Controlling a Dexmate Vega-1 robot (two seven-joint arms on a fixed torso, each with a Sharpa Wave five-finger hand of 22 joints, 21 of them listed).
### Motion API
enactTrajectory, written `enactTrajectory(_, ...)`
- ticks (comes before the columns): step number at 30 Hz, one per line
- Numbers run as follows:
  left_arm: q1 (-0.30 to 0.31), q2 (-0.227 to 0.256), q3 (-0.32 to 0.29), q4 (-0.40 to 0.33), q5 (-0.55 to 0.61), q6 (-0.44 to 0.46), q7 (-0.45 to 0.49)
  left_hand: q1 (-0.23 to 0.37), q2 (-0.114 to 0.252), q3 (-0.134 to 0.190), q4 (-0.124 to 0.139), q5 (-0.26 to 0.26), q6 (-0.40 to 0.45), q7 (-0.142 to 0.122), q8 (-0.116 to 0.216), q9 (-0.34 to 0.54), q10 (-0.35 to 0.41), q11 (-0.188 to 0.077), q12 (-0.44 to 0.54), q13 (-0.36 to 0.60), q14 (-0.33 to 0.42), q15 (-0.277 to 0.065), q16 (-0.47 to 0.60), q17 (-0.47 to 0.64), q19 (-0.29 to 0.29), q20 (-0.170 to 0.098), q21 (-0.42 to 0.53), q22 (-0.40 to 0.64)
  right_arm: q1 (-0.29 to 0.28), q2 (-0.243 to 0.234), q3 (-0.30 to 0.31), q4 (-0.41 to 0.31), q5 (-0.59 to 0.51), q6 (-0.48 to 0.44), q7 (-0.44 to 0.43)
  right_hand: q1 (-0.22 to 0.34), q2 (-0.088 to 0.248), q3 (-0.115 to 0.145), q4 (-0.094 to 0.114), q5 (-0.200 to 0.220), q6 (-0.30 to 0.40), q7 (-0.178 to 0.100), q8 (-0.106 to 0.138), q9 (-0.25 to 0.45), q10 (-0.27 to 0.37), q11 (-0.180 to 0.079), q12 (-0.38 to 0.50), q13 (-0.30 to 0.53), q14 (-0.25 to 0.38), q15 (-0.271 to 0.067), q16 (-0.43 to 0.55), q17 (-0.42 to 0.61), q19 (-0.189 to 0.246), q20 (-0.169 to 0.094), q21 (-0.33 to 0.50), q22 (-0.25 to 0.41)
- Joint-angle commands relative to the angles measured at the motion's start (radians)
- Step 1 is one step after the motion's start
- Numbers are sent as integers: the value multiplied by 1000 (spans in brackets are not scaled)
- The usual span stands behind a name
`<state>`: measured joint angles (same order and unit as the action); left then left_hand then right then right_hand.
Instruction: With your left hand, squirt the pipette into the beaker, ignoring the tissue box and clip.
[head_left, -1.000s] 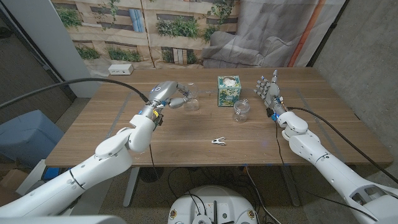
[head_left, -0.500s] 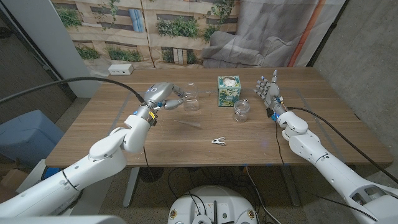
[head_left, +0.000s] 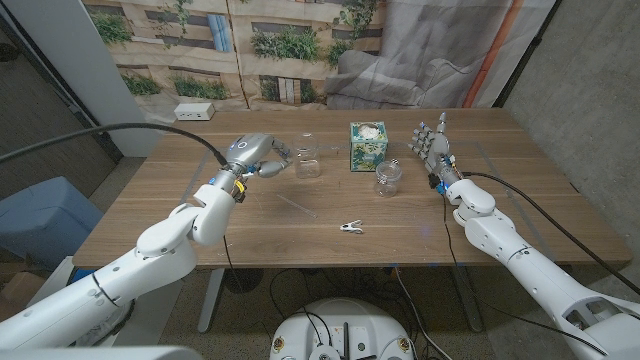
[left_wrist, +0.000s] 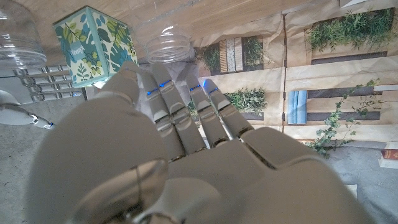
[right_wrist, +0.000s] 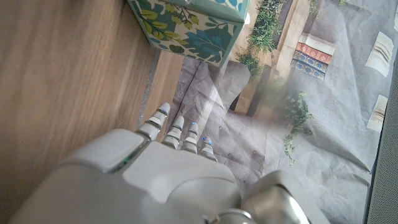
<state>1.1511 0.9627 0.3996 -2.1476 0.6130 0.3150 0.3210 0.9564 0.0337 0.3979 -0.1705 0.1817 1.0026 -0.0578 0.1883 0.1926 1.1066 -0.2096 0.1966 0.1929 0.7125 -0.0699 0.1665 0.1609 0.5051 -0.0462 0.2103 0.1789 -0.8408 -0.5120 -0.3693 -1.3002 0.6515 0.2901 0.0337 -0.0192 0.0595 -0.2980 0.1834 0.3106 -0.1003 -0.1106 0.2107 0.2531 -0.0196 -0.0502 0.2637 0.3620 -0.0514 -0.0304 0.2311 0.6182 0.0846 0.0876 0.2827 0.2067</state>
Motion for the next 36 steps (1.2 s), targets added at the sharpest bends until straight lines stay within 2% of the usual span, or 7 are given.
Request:
enactTrajectory(1, 4, 27, 23, 33, 34, -40, -11, -2, -18, -13, -1, 3, -45, -6, -11, 1, -59, -9, -7, 4, -14, -134, 3, 4, -10, -7, -3, 4, 0, 0, 0, 0, 0, 0, 0, 0, 58, -8, -1, 5, 1, -10, 6, 1, 0, 0, 2, 3, -5, -84, 7, 4, 4, 0, 6, 5)
enactTrajectory(10, -4, 47, 44, 43, 73, -55, -51, -8, -40, -40, 3, 3, -154, -32, -16, -1, -179, -12, -17, 3, -72, -132, 0, 5, -39, 3, -8, 5, 0, 0, 0, -1, 0, -1, -1, 0, 58, -8, -1, 5, 2, -8, 7, 1, 2, 1, 3, 3, -6, -84, 6, 4, 3, 0, 6, 5)
enactTrajectory(17, -23, 68, 54, 37, 66, -70, -132, -31, -63, -72, 10, 2, -273, -50, -15, 0, -313, -12, -24, -2, -148, -110, 1, 7, -85, 14, -16, 4, 0, 0, 0, -1, 0, -1, -1, 0, 58, -8, -1, 5, 1, -9, 6, 1, 1, -1, 3, 3, -7, -84, 6, 4, 4, -1, 6, 5)
enactTrajectory(23, -36, 83, 53, 41, 34, -100, -188, -69, -80, -104, 18, -1, -397, -47, -13, -6, -469, -8, -25, -9, -239, -87, 4, 7, -143, 22, -22, -1, 0, 0, 0, -1, 0, -1, -1, 0, 58, -8, -1, 5, 1, -9, 6, 1, 1, -1, 2, 3, -7, -83, 6, 4, 4, -1, 6, 5)
enactTrajectory(28, -34, 76, 23, 71, -59, -143, -186, -92, -84, -117, 23, -3, -433, -39, -8, -7, -530, -3, -26, -12, -296, -71, 1, 6, -175, 27, -26, -2, 0, 0, 0, -1, 0, -1, 0, 0, 58, -8, -1, 5, 2, -9, 7, 1, 3, 0, 3, 3, -6, -84, 6, 4, 3, 0, 6, 5)
enactTrajectory(32, -34, 66, 2, 110, -126, -173, -175, -129, -51, -121, 43, -3, -458, -24, -7, -7, -569, 15, -25, -11, -309, -55, 8, 8, -183, 35, -22, -2, 0, 0, 0, -1, 0, -1, 0, 0, 58, -8, -1, 5, 3, -8, 7, 1, 2, 0, 3, 3, -6, -84, 6, 4, 3, 0, 6, 5)
enactTrajectory(36, -47, 84, 10, 140, -121, -198, -180, -141, -44, -123, 39, -2, -499, -23, -11, -8, -614, 31, -26, -12, -343, -47, 2, 6, -199, 36, -23, -3, 0, 0, 0, -1, 0, -1, 0, 0, 59, -8, -1, 5, 2, -9, 7, 1, -2, 0, 1, 3, -5, -84, 7, 4, 3, -1, 6, 5)
